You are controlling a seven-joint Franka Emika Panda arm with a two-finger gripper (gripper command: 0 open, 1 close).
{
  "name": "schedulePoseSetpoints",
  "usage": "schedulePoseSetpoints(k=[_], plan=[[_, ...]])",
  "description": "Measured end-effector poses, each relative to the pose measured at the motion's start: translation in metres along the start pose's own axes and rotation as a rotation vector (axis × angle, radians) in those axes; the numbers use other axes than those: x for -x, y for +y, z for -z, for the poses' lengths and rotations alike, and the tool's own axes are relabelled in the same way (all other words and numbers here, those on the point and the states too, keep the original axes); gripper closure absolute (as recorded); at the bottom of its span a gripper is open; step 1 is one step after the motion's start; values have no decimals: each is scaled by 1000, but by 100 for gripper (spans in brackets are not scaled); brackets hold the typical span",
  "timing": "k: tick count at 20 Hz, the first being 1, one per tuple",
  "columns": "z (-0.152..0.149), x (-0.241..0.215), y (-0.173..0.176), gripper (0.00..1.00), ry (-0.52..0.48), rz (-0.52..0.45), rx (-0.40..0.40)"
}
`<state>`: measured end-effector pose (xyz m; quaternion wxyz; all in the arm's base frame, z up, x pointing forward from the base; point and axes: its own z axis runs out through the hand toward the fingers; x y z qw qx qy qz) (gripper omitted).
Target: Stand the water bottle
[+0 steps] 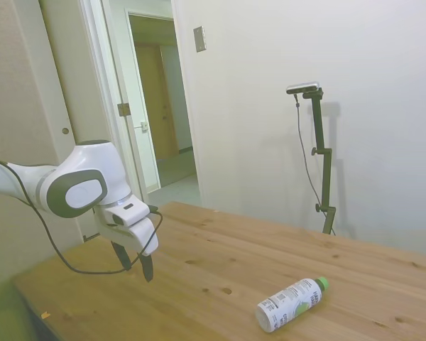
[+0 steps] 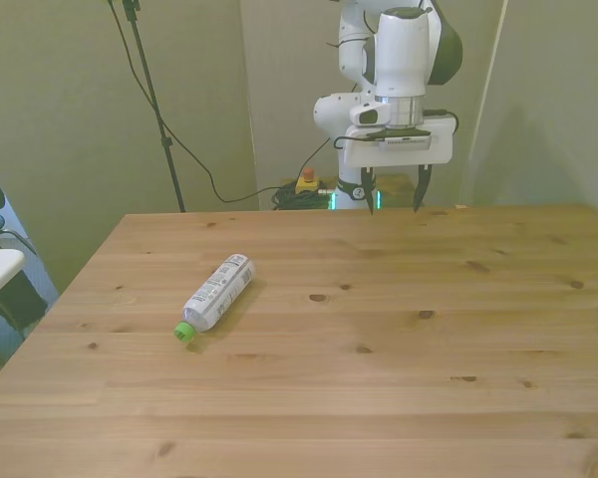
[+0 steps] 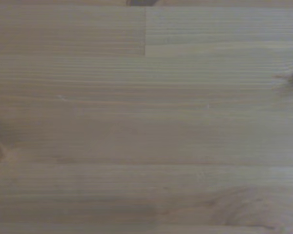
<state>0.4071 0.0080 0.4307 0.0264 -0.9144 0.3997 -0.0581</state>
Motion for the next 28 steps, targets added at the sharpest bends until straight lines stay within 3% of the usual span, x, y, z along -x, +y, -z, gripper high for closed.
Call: schedulePoseSetpoints(k=[4,8,13,17,23,28], plan=[[-1,-5,2,0,17,-16,10],[11,-38,14,0,87,-66,34],[37,-129,40,0,176,-173,36],[41,-208,51,0,215,-237,38],[36,-304,72,0,259,-296,53],[3,-347,77,0,240,-347,40]])
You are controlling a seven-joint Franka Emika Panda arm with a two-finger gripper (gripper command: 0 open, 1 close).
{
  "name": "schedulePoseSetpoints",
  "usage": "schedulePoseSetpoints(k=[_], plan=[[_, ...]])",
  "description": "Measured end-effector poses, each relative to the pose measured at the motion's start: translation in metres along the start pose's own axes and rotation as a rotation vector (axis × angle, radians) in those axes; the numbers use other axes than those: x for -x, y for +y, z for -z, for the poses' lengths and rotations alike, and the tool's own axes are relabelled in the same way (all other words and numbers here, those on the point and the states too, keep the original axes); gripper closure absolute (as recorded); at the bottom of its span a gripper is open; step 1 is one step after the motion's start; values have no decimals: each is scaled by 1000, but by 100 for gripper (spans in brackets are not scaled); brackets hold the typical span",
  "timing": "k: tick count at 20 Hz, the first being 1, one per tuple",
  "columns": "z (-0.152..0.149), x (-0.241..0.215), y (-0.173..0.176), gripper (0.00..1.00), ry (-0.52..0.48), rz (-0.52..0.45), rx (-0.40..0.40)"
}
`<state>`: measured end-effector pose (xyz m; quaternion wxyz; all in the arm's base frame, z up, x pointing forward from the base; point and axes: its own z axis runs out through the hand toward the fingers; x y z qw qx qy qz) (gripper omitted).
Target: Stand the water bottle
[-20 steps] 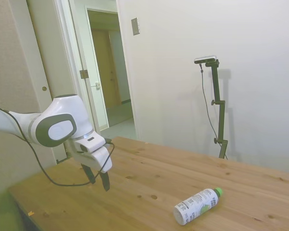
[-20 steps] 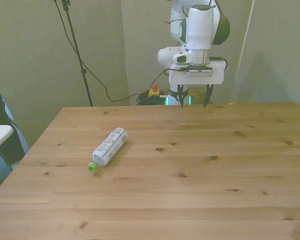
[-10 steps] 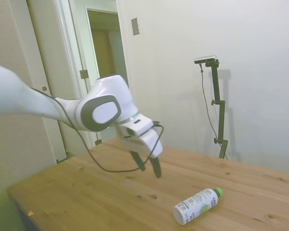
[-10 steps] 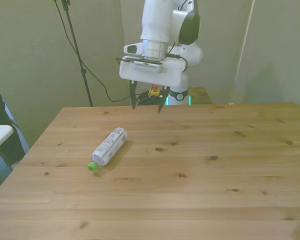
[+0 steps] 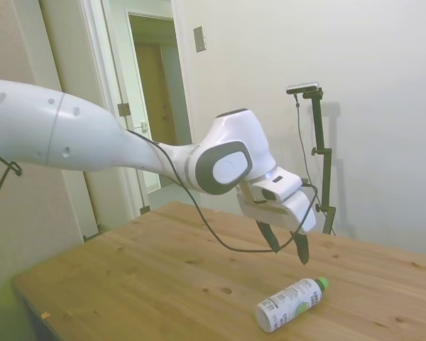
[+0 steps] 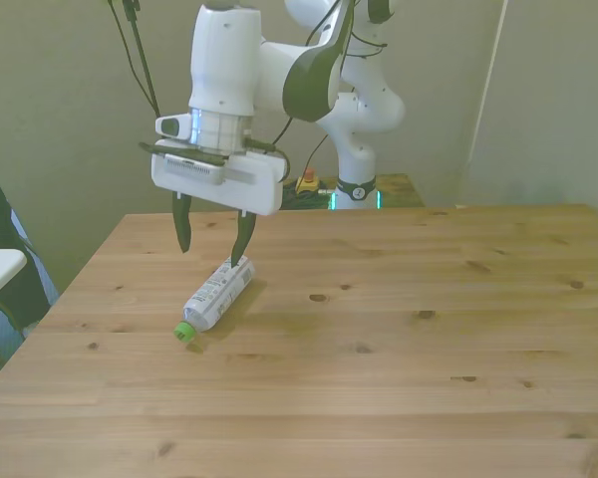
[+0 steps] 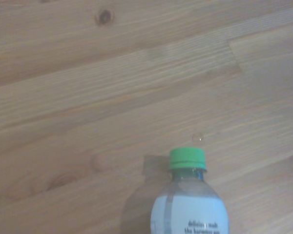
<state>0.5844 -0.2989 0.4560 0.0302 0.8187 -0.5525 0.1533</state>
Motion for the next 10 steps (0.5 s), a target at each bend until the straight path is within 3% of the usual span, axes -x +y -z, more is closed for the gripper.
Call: schedulePoseSetpoints(k=[10], plan=[[-78,-26,-28,0,-19,-50,25]])
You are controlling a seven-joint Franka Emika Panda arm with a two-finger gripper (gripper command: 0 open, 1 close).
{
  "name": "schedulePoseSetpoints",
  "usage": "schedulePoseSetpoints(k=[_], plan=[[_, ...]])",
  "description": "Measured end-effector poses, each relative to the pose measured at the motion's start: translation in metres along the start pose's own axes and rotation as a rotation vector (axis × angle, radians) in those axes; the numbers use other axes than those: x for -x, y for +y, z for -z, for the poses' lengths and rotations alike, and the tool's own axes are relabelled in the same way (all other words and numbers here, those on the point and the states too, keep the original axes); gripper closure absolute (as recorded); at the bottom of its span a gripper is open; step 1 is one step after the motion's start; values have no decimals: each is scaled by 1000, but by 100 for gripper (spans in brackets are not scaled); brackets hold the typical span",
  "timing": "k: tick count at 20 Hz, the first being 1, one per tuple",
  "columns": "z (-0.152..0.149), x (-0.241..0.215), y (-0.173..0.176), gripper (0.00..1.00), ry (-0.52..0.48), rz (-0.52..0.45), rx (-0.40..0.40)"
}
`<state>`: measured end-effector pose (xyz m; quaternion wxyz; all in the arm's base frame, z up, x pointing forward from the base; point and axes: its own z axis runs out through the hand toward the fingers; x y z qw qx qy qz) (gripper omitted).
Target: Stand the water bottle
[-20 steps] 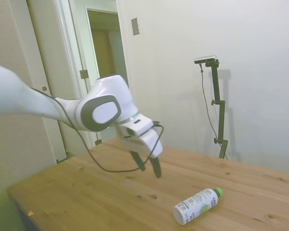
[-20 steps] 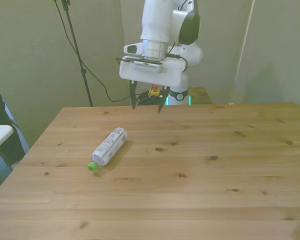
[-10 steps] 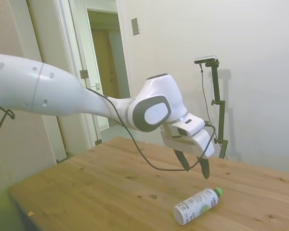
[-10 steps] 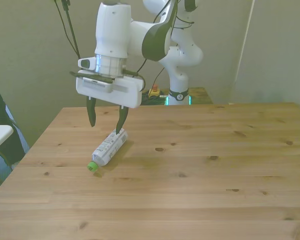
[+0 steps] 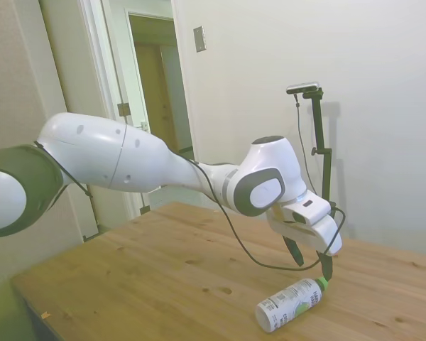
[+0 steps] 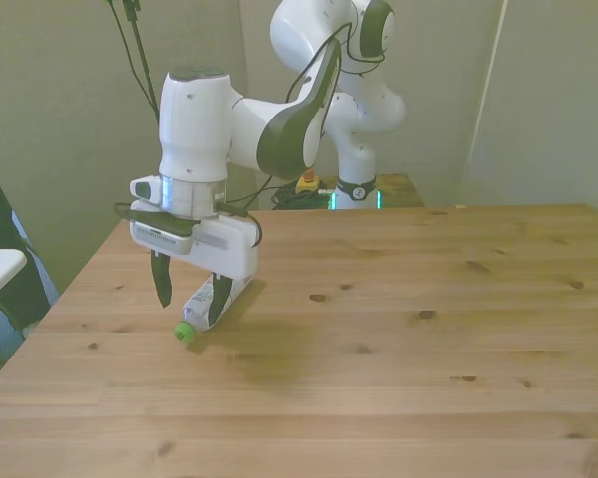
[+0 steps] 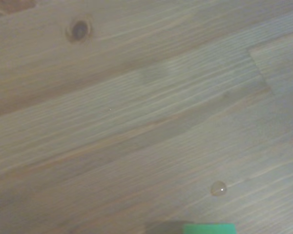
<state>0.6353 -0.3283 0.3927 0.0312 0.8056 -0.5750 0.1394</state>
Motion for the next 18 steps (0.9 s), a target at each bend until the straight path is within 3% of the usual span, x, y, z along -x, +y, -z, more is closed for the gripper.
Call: schedulePoseSetpoints(k=[8,9,18], plan=[[-28,0,1,0,-20,-13,22],[-30,-1,2,100,-22,-15,24],[-37,-4,6,100,-33,-36,21]])
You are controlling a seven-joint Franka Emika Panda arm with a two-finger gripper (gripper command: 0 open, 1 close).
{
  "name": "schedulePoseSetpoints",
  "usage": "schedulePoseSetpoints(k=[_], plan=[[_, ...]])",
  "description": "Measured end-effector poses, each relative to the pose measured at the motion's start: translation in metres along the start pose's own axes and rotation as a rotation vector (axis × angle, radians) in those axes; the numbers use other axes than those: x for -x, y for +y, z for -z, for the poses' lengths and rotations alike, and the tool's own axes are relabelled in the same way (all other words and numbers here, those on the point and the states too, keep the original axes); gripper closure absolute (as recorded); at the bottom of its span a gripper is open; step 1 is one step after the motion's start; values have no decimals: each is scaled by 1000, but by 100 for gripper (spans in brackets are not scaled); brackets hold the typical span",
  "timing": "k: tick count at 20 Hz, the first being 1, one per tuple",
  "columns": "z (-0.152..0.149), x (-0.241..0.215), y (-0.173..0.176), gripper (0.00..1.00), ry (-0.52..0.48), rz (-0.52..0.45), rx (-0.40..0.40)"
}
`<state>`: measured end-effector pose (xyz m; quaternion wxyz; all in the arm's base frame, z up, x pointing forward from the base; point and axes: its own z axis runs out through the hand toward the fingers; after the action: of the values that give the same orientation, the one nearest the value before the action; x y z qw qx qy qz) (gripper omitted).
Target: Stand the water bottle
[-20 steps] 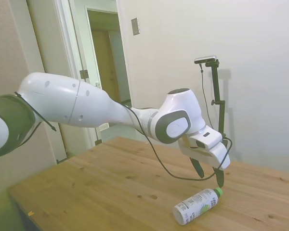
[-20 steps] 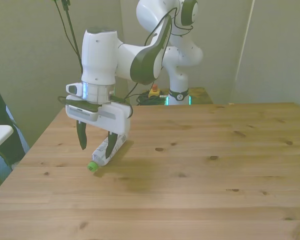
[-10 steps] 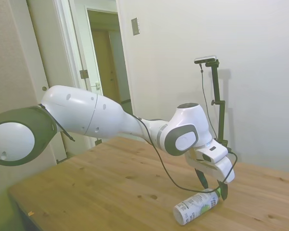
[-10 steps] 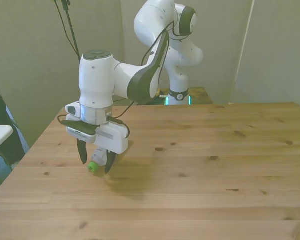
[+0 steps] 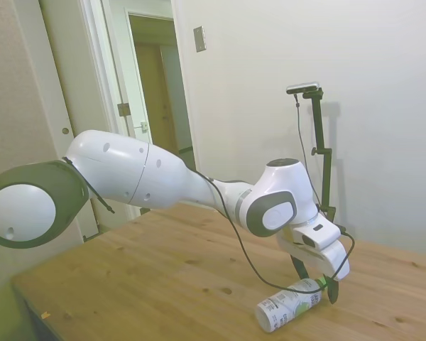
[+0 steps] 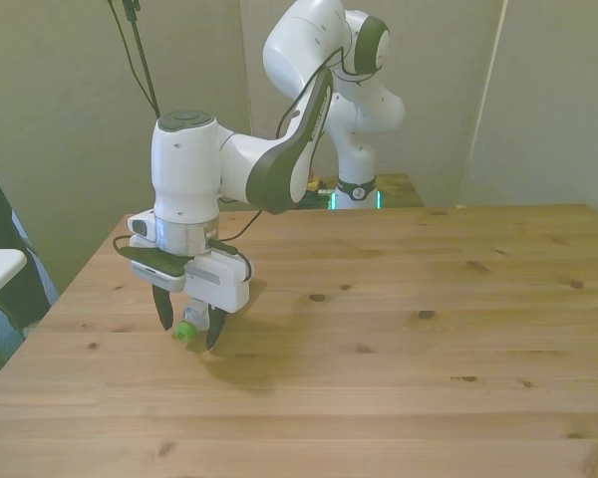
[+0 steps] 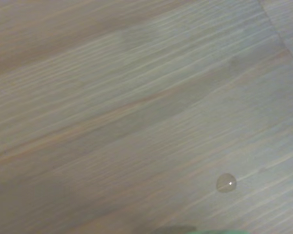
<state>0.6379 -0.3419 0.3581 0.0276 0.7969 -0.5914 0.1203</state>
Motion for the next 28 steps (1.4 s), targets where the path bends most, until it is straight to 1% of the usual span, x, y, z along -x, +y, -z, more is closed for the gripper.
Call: schedulePoseSetpoints(k=[8,12,16,19,21,23,25,28], plan=[[-2,1,-2,100,-15,-14,-12],[-1,6,-5,100,-58,-25,-7],[7,12,-12,100,-116,-44,2],[20,18,-19,100,-132,-64,4],[42,27,-29,100,-131,-77,-17],[77,41,-43,100,-120,-89,-59],[122,63,-54,100,-100,-104,-107],[192,112,-64,100,-20,-124,-175]])
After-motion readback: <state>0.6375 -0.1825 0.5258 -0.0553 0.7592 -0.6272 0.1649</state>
